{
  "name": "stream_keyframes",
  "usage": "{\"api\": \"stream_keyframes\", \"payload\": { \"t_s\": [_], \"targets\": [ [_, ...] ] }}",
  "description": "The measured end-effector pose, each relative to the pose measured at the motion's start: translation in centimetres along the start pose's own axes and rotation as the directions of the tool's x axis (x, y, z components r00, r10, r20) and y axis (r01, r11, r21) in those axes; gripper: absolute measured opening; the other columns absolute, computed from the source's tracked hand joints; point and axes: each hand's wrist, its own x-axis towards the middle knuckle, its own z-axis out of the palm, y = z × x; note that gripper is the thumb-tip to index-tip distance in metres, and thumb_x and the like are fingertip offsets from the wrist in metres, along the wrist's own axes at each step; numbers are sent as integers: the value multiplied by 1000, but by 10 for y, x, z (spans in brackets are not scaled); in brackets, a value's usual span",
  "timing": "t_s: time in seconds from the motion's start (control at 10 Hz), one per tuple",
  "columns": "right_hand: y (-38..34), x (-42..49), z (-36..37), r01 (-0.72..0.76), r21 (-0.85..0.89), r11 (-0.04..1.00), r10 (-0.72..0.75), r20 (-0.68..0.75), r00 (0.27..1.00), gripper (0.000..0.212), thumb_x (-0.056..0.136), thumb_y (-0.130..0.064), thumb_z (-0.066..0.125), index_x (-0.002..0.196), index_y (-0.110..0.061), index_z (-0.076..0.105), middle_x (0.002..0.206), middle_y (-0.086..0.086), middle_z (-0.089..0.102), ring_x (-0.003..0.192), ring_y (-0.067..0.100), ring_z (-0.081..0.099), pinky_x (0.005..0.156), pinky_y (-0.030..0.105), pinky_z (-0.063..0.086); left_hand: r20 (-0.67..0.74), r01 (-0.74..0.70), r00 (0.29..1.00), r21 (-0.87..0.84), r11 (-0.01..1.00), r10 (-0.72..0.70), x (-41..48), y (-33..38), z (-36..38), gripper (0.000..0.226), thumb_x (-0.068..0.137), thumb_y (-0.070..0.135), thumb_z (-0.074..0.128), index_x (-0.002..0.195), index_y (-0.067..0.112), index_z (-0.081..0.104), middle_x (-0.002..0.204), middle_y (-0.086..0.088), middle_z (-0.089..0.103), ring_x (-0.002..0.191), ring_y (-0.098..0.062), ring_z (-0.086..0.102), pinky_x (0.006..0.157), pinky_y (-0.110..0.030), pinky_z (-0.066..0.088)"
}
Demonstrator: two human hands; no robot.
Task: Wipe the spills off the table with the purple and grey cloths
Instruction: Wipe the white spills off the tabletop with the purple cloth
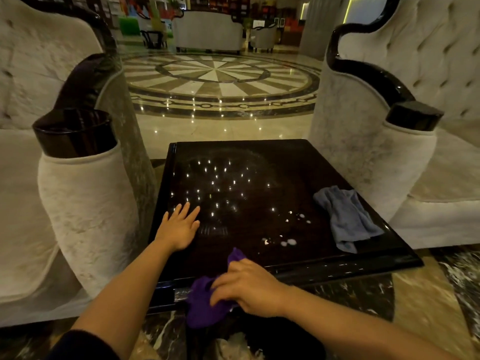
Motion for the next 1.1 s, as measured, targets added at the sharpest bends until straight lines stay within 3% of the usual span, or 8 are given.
{"api": "stream_keyframes", "payload": {
  "t_s": [0.1, 0.3, 0.4, 0.5, 0.7, 0.8, 0.9, 1.1],
  "targets": [
    [0, -20, -7, -3, 46, 999, 4, -18, 1000, 29, 88, -8, 48, 110, -18, 64, 123, 2, 63, 91, 29, 49, 78, 28, 25, -25, 28, 999, -14, 1000, -28, -2, 8, -1, 51, 100, 34, 18, 148, 24, 4, 159, -6, -3, 146, -25, -4, 118, -46, 2],
    [21, -40, -56, -157, 233, 960, 217, -259, 941, 24, 83, 0, 54, 101, -8, 68, 111, 11, 67, 101, 27, 59, 89, 36, 41, -84, 41, 996, -27, 999, -43, -4, 10, 3, 50, 100, 34, 19, 148, 25, 7, 159, -5, 0, 146, -23, -3, 118, -45, 3],
    [61, -43, -82, -283, 371, 884, 427, -399, 811, 28, 80, 13, 53, 104, 2, 64, 111, 19, 64, 103, 19, 54, 89, 10, 35, -88, 37, 995, -26, 999, -39, -4, 10, 5, 50, 100, 35, 18, 148, 26, 6, 159, -4, 0, 146, -23, -3, 118, -45, 3],
    [96, -42, -91, -373, 461, 805, 572, -441, 691, 33, 83, 12, 50, 110, -3, 61, 116, 17, 62, 108, 21, 54, 85, 9, 33, -84, 29, 996, -18, 999, -31, -5, 10, 5, 50, 100, 36, 17, 148, 26, 5, 159, -4, 0, 146, -22, -3, 118, -45, 3],
    [170, -40, -87, -630, 392, 670, 741, -405, 536, 34, 87, 2, 46, 118, -10, 53, 125, 19, 56, 113, 33, 53, 96, 40, 42, -70, 22, 997, -19, 1000, -23, -5, 8, 4, 50, 100, 36, 17, 148, 26, 3, 159, -4, -2, 146, -22, -5, 118, -44, 2],
    [191, -39, -73, -793, 244, 559, 824, -269, 498, 39, 92, -11, 44, 131, -14, 40, 134, 22, 45, 118, 40, 46, 98, 48, 41, -74, 18, 997, -30, 999, -20, -5, 7, 5, 50, 100, 37, 17, 147, 27, 4, 159, -3, -2, 146, -21, -5, 118, -43, 1],
    [199, -37, -64, -850, 86, 519, 842, -221, 492, 48, 95, -26, 36, 141, -22, 24, 146, 15, 33, 127, 41, 35, 103, 51, 32, -82, 14, 997, -34, 999, -16, -3, 6, 5, 50, 100, 37, 17, 147, 27, 4, 159, -3, -2, 146, -21, -5, 118, -43, 0],
    [193, -33, -54, -840, 48, 540, 827, -213, 520, 45, 96, -30, 35, 140, -29, 28, 147, 14, 28, 128, 39, 30, 105, 49, 30, -89, 14, 996, -25, 1000, -16, -3, 6, 6, 51, 100, 37, 16, 147, 26, 4, 159, -4, -2, 146, -22, -5, 118, -44, 0]
  ]
}}
